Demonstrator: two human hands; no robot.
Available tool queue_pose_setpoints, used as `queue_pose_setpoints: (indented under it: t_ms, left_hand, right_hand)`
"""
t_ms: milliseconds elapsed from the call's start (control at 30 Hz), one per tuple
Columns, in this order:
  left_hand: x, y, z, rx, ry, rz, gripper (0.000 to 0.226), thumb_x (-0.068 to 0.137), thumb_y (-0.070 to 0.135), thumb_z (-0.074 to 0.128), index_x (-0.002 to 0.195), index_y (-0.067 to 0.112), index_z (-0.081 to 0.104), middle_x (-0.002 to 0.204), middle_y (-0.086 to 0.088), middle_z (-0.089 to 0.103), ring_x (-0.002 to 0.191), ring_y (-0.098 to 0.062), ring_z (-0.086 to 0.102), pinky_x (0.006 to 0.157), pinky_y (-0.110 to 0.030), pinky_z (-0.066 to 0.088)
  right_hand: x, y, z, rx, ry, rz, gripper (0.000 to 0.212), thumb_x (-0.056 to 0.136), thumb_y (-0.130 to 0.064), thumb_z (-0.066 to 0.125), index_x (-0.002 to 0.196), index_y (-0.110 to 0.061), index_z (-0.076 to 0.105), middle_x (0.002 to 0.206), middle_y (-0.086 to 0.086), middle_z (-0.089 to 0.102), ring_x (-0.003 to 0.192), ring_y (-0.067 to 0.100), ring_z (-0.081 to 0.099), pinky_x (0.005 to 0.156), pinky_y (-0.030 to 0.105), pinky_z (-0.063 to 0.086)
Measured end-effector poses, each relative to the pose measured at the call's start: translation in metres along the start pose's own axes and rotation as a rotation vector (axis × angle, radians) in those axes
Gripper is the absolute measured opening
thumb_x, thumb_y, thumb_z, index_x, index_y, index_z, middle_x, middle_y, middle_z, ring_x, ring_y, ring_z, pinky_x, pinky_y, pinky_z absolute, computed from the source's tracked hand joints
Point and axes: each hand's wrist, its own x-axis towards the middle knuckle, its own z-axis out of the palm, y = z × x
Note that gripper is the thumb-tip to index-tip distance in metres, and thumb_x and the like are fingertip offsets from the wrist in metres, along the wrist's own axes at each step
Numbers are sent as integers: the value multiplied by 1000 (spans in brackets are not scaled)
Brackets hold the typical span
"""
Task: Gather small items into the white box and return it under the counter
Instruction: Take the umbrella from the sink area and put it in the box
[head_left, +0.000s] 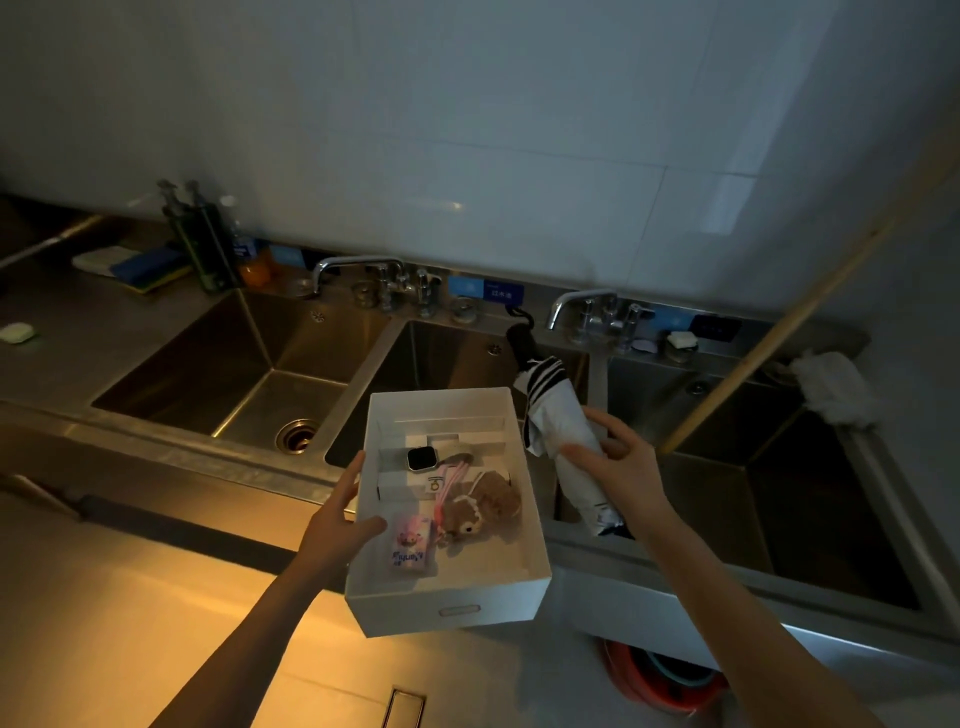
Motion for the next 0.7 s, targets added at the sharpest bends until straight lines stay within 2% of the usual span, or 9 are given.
queue_pose_setpoints:
  t_ms: [100,200,267,367,400,500,600,700]
  left_hand:
    - [-2,-1,-1,-18,-7,-8,90,81,13,71,145,49,20,135,-1,48,105,-20,57,76,-41,56]
    - [-6,1,-3,-4,-15,1,90,77,19,71,140,58,19,131,4,50,108,-24,58,81,-48,57]
    - [-9,4,-5,4,-14,8,90,69,30,70,132,69,18,127,9,50,105,-22,59,79,-45,58]
    - [-8,1,-6,9,-23,29,90,62,41,68,128,73,16,126,10,50,106,-22,59,79,-44,58]
    - [-7,0,-7,9,-26,35,91,62,41,68,130,72,16,126,9,50,106,-22,59,80,-45,58]
    - [-7,-2,-7,21,-20,45,92,66,35,69,131,71,14,128,10,50,108,-21,59,81,-45,58]
    - [-7,-4,-6,38,-10,52,91,67,36,68,127,75,12,131,11,48,106,-15,57,77,-35,58]
    - [-5,-5,-5,59,4,58,91,69,35,69,126,76,10,137,9,45,104,-11,54,72,-27,56]
  right_hand:
    - [1,-14,26,-21,-85,-57,51,68,-34,81,109,-54,58,110,-16,62,93,2,64,67,21,57]
    - [-1,-20,56,-58,-146,-68,52,70,-32,80,117,-43,59,112,-14,60,93,1,62,64,18,55]
    - [-4,-18,76,-89,-192,-61,49,71,-31,79,113,-46,58,107,-17,59,89,-1,62,61,15,54]
    - [-11,-9,98,-176,-229,-12,51,69,-37,78,114,-47,56,101,-18,57,91,6,61,71,27,56]
    - [-13,-4,104,-232,-219,0,53,69,-38,77,116,-46,55,100,-19,55,91,6,58,72,26,54]
    - [-16,9,117,-307,-194,26,55,71,-34,77,120,-41,54,96,-18,53,87,4,56,67,20,50]
    - [-17,20,127,-345,-207,22,58,73,-30,76,125,-35,53,103,-8,59,83,4,59,59,15,46]
    - [-16,32,133,-394,-222,15,62,74,-32,74,131,-30,50,109,-1,61,90,12,61,73,29,56]
